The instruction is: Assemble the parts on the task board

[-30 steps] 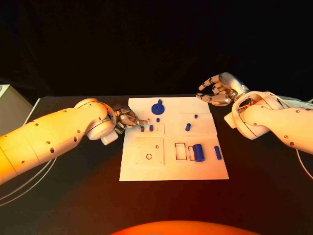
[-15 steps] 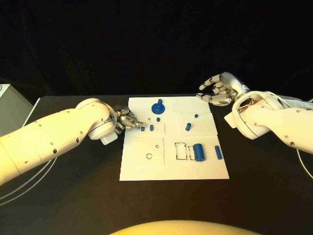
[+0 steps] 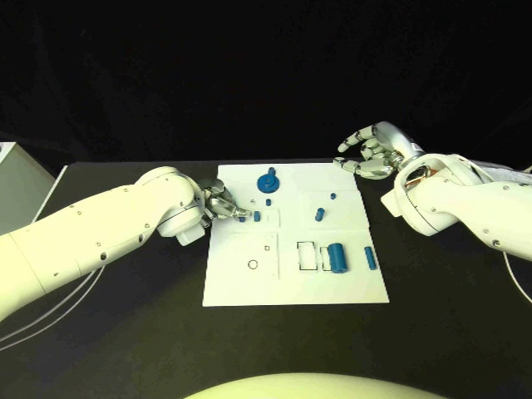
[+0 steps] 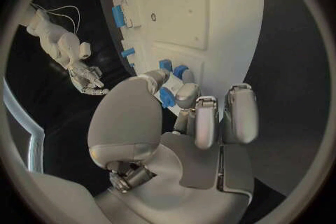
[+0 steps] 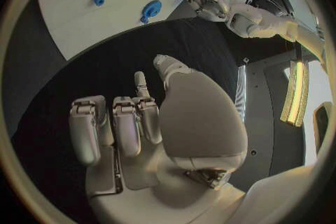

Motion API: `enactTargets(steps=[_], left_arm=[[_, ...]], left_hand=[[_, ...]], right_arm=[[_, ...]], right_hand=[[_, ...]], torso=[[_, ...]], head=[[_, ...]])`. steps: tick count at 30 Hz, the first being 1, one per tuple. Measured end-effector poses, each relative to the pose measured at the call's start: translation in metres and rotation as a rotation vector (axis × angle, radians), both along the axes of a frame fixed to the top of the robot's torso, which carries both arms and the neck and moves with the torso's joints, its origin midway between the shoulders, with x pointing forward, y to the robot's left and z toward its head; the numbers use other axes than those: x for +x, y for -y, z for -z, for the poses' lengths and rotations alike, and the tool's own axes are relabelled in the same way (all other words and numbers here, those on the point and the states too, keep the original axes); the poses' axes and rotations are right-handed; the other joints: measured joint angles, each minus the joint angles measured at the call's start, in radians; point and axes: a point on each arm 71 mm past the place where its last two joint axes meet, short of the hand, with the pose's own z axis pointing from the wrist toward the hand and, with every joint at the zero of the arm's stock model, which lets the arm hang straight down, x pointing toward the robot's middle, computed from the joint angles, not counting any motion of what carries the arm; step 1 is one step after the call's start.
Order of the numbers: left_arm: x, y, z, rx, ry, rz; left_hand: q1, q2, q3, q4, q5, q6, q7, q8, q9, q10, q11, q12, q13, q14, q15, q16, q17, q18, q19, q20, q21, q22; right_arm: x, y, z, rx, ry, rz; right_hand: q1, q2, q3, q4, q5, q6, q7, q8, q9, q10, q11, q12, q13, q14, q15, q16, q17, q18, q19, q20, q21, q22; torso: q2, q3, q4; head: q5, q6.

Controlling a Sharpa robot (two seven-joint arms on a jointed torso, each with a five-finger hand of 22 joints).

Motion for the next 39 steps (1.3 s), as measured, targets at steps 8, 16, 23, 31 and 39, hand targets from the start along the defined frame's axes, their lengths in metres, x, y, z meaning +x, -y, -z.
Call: enactTargets(steps=[8,16,23,31,39], left_arm=[[0.0012,0.0007,0.0014,0.003,-0.003,0.000],[0.0013,0.0007,0.0019,0.005,-0.005,0.003],[0.0015,0.0008,0.0019,0.010,-0.005,0.006],[0.0014,0.0012,0.0017,0.020,-0.009,0.012],[0.0013,0.0016,0.0014,0.024,-0.011,0.014]], left_hand=[[0.044,0.003,0.000,0.000,0.004,0.000,0.000,0.002,-0.003,-0.004,-0.004,0.000,0.000,0.000,0.000,0.000,0.000,0.000,0.004,-0.004,0.000,0.000],[0.072,0.003,0.007,-0.001,0.003,0.000,0.000,0.006,-0.006,-0.004,-0.004,0.000,0.000,0.000,0.000,0.000,0.000,0.000,0.004,-0.004,0.000,0.001],[0.081,0.005,0.013,-0.001,0.003,0.000,0.000,0.009,-0.006,-0.004,-0.004,0.004,0.004,0.000,0.000,0.000,0.000,0.000,0.004,-0.004,0.000,0.004],[0.128,-0.002,0.085,0.005,0.010,0.002,-0.006,0.017,-0.009,0.004,-0.011,0.009,0.010,0.000,-0.007,0.000,0.000,0.000,0.011,-0.011,0.008,0.004],[0.158,-0.058,0.259,0.045,0.028,-0.007,-0.015,0.070,-0.009,0.005,-0.020,0.009,0.004,0.000,-0.007,0.000,0.000,0.000,0.014,-0.015,0.009,0.004]], right_arm=[[0.0000,-0.0002,0.0000,0.000,0.000,0.000],[-0.0001,-0.0003,0.0000,0.000,-0.001,-0.001],[-0.0001,-0.0003,0.0001,0.000,-0.001,-0.001],[-0.0005,-0.0009,0.0000,0.000,-0.001,-0.003],[-0.0007,-0.0015,0.0000,0.001,-0.001,-0.004]], right_hand=[[-0.004,-0.004,0.000,0.000,0.000,0.000,0.000,0.000,0.000,0.000,0.000,0.000,0.000,0.000,0.000,0.000,0.000,0.000,0.000,0.000,0.000,0.000],[-0.004,-0.004,0.000,0.000,0.000,0.000,0.000,0.000,0.000,0.000,0.000,0.000,0.000,0.000,0.000,0.000,0.000,0.000,0.000,0.000,0.000,0.000],[-0.004,-0.004,0.000,0.000,0.000,0.000,0.000,0.000,0.000,0.000,0.000,0.000,0.000,0.000,0.000,0.000,0.000,0.000,0.000,0.000,0.000,0.000],[-0.004,-0.004,0.000,0.000,0.000,0.000,0.000,0.000,0.000,0.000,0.000,0.000,0.000,0.000,0.000,0.000,0.000,0.000,0.000,0.000,0.000,0.000],[-0.004,-0.004,0.000,0.000,0.000,0.000,0.000,0.000,0.000,0.000,0.000,0.000,0.000,0.000,0.000,0.000,0.000,0.000,0.000,0.000,0.000,0.000]], torso=[[0.000,-0.0001,0.0012],[-0.001,0.0000,0.0009],[-0.001,0.0003,0.0008],[-0.001,0.0004,0.0008],[-0.002,0.0005,0.0008]], head=[[-0.002,-0.002],[-0.003,-0.004],[-0.004,-0.005],[-0.004,-0.006],[-0.003,-0.007]])
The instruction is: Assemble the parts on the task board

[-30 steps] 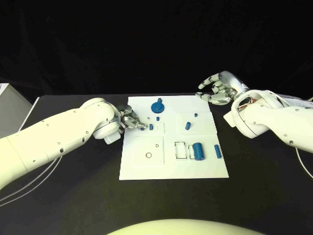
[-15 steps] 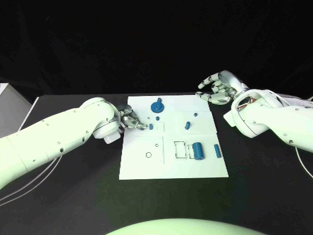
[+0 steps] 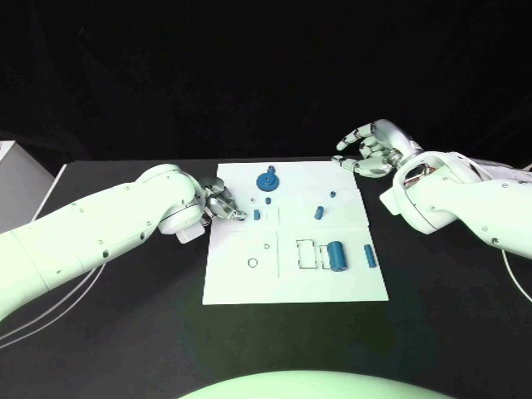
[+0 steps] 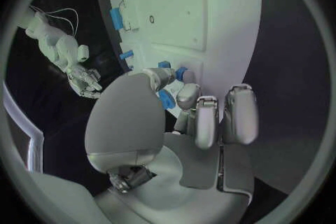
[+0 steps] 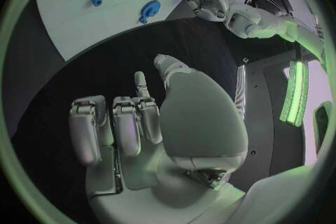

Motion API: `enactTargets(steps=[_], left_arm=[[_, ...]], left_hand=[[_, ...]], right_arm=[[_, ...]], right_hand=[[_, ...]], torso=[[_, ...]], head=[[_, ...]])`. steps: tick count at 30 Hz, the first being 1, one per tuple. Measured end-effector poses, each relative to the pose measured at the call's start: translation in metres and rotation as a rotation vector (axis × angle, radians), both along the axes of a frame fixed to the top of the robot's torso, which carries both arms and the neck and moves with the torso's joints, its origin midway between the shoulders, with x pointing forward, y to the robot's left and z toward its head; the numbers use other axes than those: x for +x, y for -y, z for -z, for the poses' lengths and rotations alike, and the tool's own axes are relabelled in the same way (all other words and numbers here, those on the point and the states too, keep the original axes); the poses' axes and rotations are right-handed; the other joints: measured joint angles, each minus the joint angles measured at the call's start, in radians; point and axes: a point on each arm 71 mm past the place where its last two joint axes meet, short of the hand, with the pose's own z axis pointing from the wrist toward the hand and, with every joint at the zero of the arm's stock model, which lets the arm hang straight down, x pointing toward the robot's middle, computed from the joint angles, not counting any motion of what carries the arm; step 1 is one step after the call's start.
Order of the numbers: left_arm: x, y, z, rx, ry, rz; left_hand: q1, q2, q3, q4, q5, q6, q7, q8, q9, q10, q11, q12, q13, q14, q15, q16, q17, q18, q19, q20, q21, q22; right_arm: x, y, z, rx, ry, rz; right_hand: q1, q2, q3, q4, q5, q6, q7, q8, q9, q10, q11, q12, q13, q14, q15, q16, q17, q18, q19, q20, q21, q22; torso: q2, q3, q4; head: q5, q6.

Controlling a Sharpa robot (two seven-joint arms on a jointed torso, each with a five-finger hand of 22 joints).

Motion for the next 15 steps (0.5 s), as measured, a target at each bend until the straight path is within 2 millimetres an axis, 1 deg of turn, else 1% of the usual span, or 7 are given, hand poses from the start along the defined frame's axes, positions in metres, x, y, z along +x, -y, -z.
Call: enactTargets(steps=[1,3,5,7,9,15], left_arm=[[0.0000,0.0000,0.0001,0.000,-0.001,0.000],[-0.0002,0.0001,0.0001,-0.002,-0.002,-0.001],[-0.0004,-0.0002,0.0003,-0.005,-0.006,-0.002],[-0.0007,-0.0007,0.0004,-0.010,-0.011,-0.005],[-0.0009,-0.0011,0.0006,-0.014,-0.015,-0.007],[-0.0019,-0.0023,0.0013,-0.031,-0.032,-0.016]], left_hand=[[-0.005,-0.005,0.008,-0.003,0.005,-0.003,0.003,0.006,0.004,0.000,0.000,0.000,0.000,0.000,0.000,0.000,0.000,0.000,0.000,0.000,0.000,0.000],[-0.006,-0.006,0.012,-0.004,0.013,-0.008,0.004,0.014,0.010,0.000,0.000,0.000,-0.001,0.000,0.000,0.000,0.000,0.000,0.000,0.000,0.000,0.000],[-0.013,-0.012,0.012,-0.004,0.029,-0.017,0.007,0.021,0.018,0.000,0.000,0.000,-0.001,0.000,0.000,0.000,0.000,0.000,0.000,0.000,0.004,0.000],[-0.027,-0.010,0.028,-0.007,0.045,-0.020,0.010,0.027,0.022,0.004,0.004,0.000,-0.002,0.000,0.000,0.000,0.000,0.000,0.000,0.000,0.004,0.000],[-0.031,-0.008,0.029,-0.006,0.052,-0.021,0.010,0.027,0.022,0.004,0.004,0.000,-0.002,0.000,0.000,0.000,0.000,0.000,0.000,0.000,0.004,0.000],[-0.042,-0.002,0.029,-0.006,0.057,-0.022,0.012,0.027,0.022,0.004,0.004,0.000,-0.002,0.000,0.000,0.000,0.000,0.000,0.000,0.000,0.003,0.000]], right_arm=[[0.0000,0.0000,0.0000,0.000,0.000,0.000],[0.0000,0.0000,0.0000,0.000,0.000,0.000],[0.0000,0.0001,0.0000,0.000,0.000,0.000],[0.0001,0.0001,0.0000,0.000,0.000,0.000],[0.0001,0.0002,0.0000,0.000,0.000,0.000],[0.0002,0.0002,0.0001,-0.001,0.000,0.001]], right_hand=[[0.000,0.000,0.000,0.000,0.000,0.000,0.000,0.000,0.000,0.000,0.000,0.000,0.000,0.000,0.000,0.000,0.000,0.000,0.000,0.000,0.000,0.000],[0.000,0.000,0.000,0.000,0.000,0.000,0.000,0.000,0.000,0.000,0.000,0.000,0.000,0.000,0.000,0.000,0.000,0.000,0.000,0.000,0.000,0.000],[0.000,0.000,0.000,0.000,0.000,0.000,0.000,0.000,0.000,0.000,0.000,0.000,0.000,0.000,0.000,0.000,0.000,0.000,0.000,0.000,0.000,0.000],[0.000,0.000,0.000,0.000,0.000,0.000,0.000,0.000,0.000,0.000,0.000,0.000,0.000,0.000,0.000,0.000,0.000,0.000,0.000,0.000,0.000,0.000],[0.000,0.000,0.000,0.000,0.000,0.000,0.000,0.000,0.000,0.000,0.000,0.000,0.000,0.000,0.000,0.000,0.000,0.000,0.000,0.000,0.000,0.000],[0.000,0.000,0.000,0.000,0.000,0.000,0.000,0.000,0.000,0.000,0.000,0.000,0.000,0.000,0.000,0.000,0.000,0.000,0.000,0.000,0.000,0.000]], torso=[[0.000,0.0001,-0.0002],[0.000,0.0002,-0.0006],[0.000,0.0004,-0.0006],[0.000,0.0005,-0.0006],[0.000,0.0005,-0.0006],[-0.001,0.0005,-0.0005]], head=[[0.000,0.000],[0.000,0.000],[0.000,0.000],[0.001,0.001],[0.001,0.002],[0.001,0.004]])
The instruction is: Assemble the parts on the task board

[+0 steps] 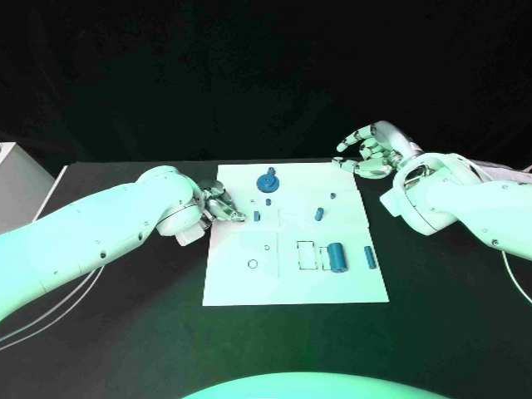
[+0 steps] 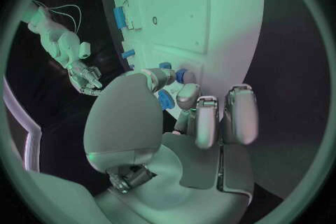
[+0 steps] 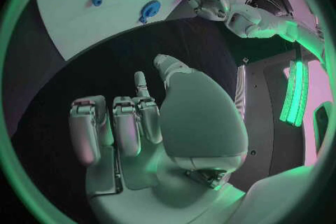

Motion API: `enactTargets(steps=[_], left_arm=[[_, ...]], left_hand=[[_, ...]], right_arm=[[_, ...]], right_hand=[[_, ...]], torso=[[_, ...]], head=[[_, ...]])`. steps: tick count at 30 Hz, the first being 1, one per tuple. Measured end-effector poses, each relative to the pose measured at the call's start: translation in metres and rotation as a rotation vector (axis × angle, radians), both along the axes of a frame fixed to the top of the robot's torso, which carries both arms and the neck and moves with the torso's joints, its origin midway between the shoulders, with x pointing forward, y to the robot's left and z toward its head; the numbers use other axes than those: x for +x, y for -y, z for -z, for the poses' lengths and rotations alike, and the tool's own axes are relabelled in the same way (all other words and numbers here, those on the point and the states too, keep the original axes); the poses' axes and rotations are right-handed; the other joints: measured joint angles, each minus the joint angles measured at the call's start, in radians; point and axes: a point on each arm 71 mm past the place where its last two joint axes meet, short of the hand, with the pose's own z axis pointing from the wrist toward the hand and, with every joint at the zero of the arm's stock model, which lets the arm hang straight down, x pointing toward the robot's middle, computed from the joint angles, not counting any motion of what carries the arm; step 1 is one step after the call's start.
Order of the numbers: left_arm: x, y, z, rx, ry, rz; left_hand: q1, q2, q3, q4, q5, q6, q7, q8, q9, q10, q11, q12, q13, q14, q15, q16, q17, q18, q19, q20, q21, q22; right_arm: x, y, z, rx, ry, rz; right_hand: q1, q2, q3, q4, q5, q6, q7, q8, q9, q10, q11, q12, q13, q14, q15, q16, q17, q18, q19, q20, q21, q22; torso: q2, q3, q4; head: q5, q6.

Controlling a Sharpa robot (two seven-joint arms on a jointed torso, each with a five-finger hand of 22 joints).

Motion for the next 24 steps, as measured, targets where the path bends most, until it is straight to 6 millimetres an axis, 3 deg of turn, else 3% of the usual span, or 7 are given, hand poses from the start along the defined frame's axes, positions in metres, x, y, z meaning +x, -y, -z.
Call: enactTargets(steps=[8,9,13,24], left_arm=[[-0.002,-0.002,0.001,-0.031,-0.031,-0.015],[-0.002,-0.002,0.001,-0.038,-0.038,-0.019],[-0.002,-0.001,0.001,-0.069,-0.065,-0.026],[0.008,-0.009,-0.013,-0.139,-0.112,-0.070]], left_hand=[[-0.013,0.003,0.000,0.000,0.012,0.000,0.000,0.006,-0.002,0.004,0.004,0.000,0.005,0.000,0.000,0.000,0.000,0.000,0.000,0.000,0.000,0.001],[-0.013,0.003,0.026,-0.025,0.013,0.000,0.001,0.004,-0.008,0.004,0.004,0.000,0.006,0.000,0.000,0.000,0.000,0.000,0.000,0.000,0.001,0.001],[-0.021,0.003,0.032,-0.041,0.022,0.005,0.007,0.005,-0.010,0.009,0.005,0.000,0.010,0.000,0.000,0.000,0.000,0.000,0.004,0.004,0.004,0.001],[-0.026,0.002,0.026,-0.046,0.038,0.013,0.002,0.008,-0.011,0.011,0.003,0.004,0.015,0.000,0.000,0.000,0.000,0.000,0.004,0.004,0.004,0.001]], right_arm=[[0.000,0.000,0.000,-0.001,0.000,0.001],[0.000,0.001,0.000,-0.001,0.000,0.001],[0.001,0.001,0.000,-0.002,-0.001,0.002],[0.002,0.000,0.002,-0.003,-0.004,0.003]], right_hand=[[0.000,0.000,0.000,0.000,0.000,0.000,0.000,0.000,0.003,0.000,0.000,0.000,0.000,0.000,0.000,0.000,0.000,0.000,0.000,0.000,0.000,0.000],[0.000,0.000,0.000,0.000,0.000,0.000,0.000,0.000,0.003,0.000,0.000,0.000,0.000,0.000,0.000,0.000,0.000,0.000,0.000,0.000,0.000,0.000],[0.000,0.000,0.000,0.000,0.000,0.000,0.000,0.000,0.003,0.000,0.000,0.000,0.000,0.000,0.000,0.000,0.000,0.000,0.000,0.000,0.000,0.001],[0.000,0.000,0.000,0.000,0.000,0.000,0.000,0.000,0.002,0.000,0.000,0.000,0.000,0.000,0.000,0.000,0.000,0.000,0.000,0.000,0.000,0.001]], torso=[[0.000,0.0005,0.0005],[0.000,0.0005,0.0005],[0.000,0.0005,0.0006],[0.001,0.0002,0.0006]], head=[[0.000,0.002],[0.000,0.003],[0.001,0.005],[0.004,0.009]])
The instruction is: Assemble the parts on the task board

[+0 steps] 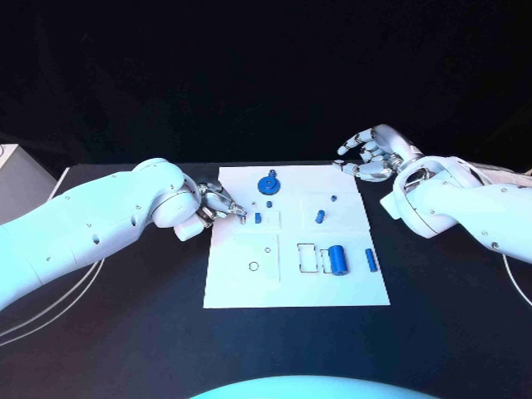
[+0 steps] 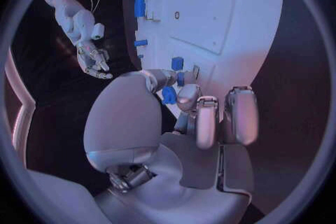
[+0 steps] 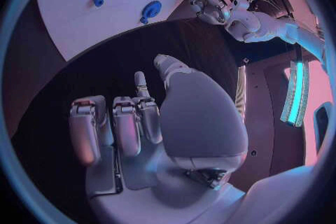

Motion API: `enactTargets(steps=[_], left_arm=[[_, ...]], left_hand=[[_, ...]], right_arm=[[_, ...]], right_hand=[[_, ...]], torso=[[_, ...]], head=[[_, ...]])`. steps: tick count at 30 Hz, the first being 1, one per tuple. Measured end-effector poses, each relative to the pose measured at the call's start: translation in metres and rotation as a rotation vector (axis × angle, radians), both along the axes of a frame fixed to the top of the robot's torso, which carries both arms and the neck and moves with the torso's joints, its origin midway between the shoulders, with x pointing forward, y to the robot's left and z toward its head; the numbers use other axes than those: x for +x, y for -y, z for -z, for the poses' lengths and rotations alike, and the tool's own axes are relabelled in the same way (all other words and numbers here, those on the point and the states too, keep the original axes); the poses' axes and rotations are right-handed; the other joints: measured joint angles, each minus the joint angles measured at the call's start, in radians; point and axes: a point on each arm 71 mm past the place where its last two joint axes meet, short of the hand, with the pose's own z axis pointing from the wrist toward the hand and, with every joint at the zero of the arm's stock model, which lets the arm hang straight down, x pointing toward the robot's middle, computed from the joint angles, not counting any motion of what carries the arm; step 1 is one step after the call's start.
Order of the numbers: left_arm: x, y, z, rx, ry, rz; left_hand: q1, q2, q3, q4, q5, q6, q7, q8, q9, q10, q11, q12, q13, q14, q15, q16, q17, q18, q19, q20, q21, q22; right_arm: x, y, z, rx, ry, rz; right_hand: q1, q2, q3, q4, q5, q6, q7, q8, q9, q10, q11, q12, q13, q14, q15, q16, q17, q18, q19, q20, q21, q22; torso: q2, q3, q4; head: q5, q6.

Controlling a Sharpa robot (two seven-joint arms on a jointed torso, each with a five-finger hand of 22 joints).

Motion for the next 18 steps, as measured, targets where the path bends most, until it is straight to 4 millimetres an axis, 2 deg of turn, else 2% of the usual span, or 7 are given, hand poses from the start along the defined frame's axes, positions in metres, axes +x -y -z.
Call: enactTargets(steps=[10,15,17,18], left_arm=[[0.007,-0.006,-0.011,-0.025,-0.025,-0.004],[0.014,-0.009,-0.017,-0.022,-0.047,0.014],[0.017,-0.008,-0.019,-0.016,-0.058,0.033],[0.018,-0.007,-0.020,-0.013,-0.061,0.040]], left_hand=[[-0.011,-0.007,-0.006,-0.006,0.016,0.009,-0.001,-0.005,-0.014,0.004,-0.004,0.006,0.005,0.000,0.000,0.000,0.000,0.000,0.000,0.000,0.004,0.000],[-0.034,0.015,-0.007,-0.010,0.018,0.012,-0.001,-0.017,-0.029,0.004,-0.003,0.006,0.004,0.000,0.000,0.000,0.000,0.000,0.000,0.000,0.004,0.000],[-0.056,0.036,-0.007,-0.010,0.017,0.012,-0.002,-0.022,-0.031,-0.001,-0.007,0.006,-0.008,0.000,0.000,0.000,0.000,0.000,-0.009,0.000,0.000,0.000],[-0.059,0.039,-0.008,-0.010,0.018,0.012,-0.002,-0.022,-0.031,-0.005,-0.007,0.006,-0.009,0.000,0.000,0.000,0.000,0.000,-0.011,-0.001,-0.001,0.000]], right_arm=[[0.000,0.000,0.001,-0.001,-0.003,0.001],[0.000,0.000,0.002,-0.001,-0.004,0.000],[0.000,0.000,0.002,-0.001,-0.005,0.000],[0.000,0.000,0.002,-0.001,-0.005,0.000]], right_hand=[[0.000,0.000,0.003,-0.003,0.004,0.000,0.000,0.000,0.001,0.000,0.000,0.000,0.001,0.000,0.000,0.000,0.000,0.000,0.000,0.000,0.000,0.000],[0.000,0.000,0.003,-0.003,0.004,0.000,0.000,0.000,0.001,0.000,0.000,0.000,0.001,0.000,0.000,0.000,0.000,0.000,0.000,0.000,0.000,0.000],[0.000,0.000,0.003,-0.003,0.004,0.000,0.000,0.000,0.001,0.000,0.000,0.000,0.001,0.000,0.000,0.000,0.000,0.000,0.000,0.000,0.000,0.000],[0.000,0.000,0.003,-0.003,0.004,0.000,0.000,0.000,0.001,0.000,0.000,0.000,0.001,0.000,0.000,0.000,0.000,0.000,0.000,0.000,0.000,0.000]], torso=[[0.000,-0.0008,0.0003],[0.000,-0.0008,0.0002],[0.000,-0.0008,0.0003],[0.000,-0.0009,0.0003]], head=[[0.002,0.002],[0.003,0.002],[0.003,0.002],[0.003,0.002]])
